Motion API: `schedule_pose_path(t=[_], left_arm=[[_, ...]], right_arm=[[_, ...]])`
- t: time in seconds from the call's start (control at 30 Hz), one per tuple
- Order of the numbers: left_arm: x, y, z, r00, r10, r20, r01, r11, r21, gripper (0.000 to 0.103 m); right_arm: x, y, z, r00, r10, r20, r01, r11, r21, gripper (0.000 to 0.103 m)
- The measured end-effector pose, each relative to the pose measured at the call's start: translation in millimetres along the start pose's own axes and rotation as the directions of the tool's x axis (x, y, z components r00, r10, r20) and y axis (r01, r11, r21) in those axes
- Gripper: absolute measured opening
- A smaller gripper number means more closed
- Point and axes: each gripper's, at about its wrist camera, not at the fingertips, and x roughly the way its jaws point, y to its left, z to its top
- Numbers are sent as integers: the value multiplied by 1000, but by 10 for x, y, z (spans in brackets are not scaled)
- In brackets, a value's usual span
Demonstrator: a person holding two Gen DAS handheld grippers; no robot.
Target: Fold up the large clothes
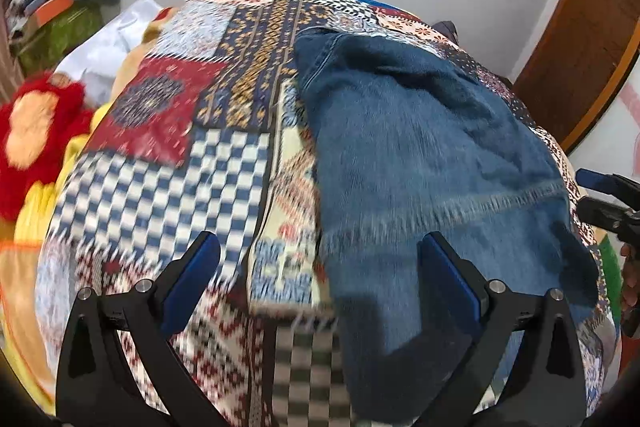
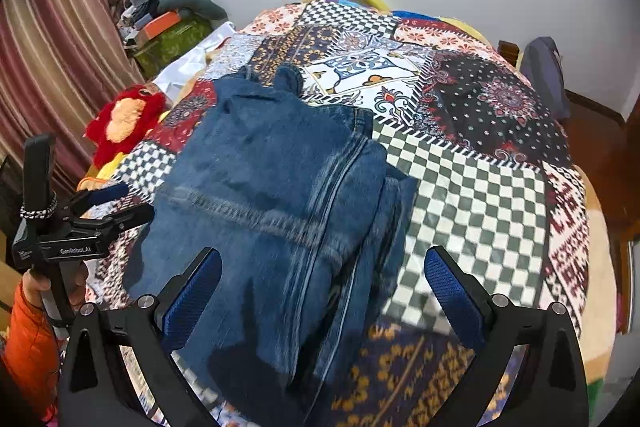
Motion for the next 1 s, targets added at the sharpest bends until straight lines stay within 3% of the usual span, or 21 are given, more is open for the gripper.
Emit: schedule_pose_path(t=[0.3, 0.47, 0.6, 0.8, 1.0], left_arm=[[555, -23, 670, 997, -72, -27, 72, 997, 38, 103], [823, -39, 961, 998, -42, -38, 43, 999, 34, 103], [986, -83, 1055, 998, -8, -54, 10, 999, 39, 103], [766, -94, 1070, 1000, -3, -23, 3, 1000, 23, 103], [357, -165, 929, 999, -30, 14, 29, 998, 49, 103]], right_arm=[[657, -342, 326, 997, 33, -65, -26, 994, 106, 101], [899, -490, 499, 996, 56, -69, -46, 990, 130, 101], [1021, -552, 599, 998, 1, -60, 7, 992, 125, 101], [942, -594, 704, 998, -26, -55, 35, 982, 185, 101], [532, -520, 673, 1000, 26, -1, -25, 978, 207, 101]])
